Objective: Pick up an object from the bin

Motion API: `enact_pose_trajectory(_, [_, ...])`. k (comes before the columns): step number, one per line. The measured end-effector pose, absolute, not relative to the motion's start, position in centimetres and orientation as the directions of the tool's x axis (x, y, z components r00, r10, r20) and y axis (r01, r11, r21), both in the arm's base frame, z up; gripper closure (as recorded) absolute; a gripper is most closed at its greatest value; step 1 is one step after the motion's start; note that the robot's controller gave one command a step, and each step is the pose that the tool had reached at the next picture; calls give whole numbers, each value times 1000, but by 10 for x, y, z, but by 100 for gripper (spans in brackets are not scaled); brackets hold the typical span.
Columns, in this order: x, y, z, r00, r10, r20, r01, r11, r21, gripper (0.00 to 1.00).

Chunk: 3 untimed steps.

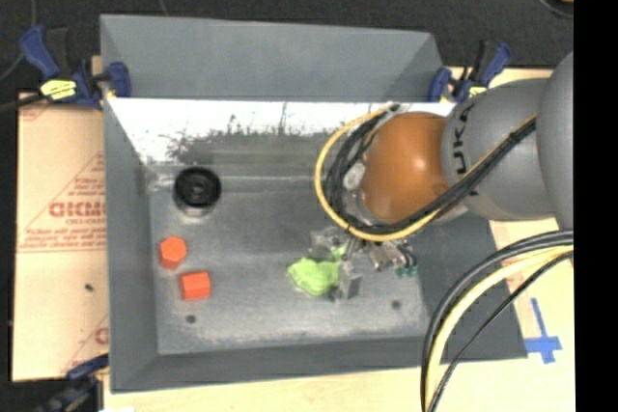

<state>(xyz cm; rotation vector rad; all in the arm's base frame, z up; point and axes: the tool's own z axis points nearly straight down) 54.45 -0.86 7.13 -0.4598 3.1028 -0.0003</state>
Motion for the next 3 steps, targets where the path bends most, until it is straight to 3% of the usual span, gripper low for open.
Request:
enact_pose_trajectory(1, [543, -9, 74, -957, -290, -2, -290, 957, 0, 100])
enact_pose_trajectory(2, [541, -9, 93, -957, -290, 5, -290, 957, 2, 100])
enact_pose_trajectory(3, [543, -9, 111, -957, -290, -2, -290, 957, -1, 100])
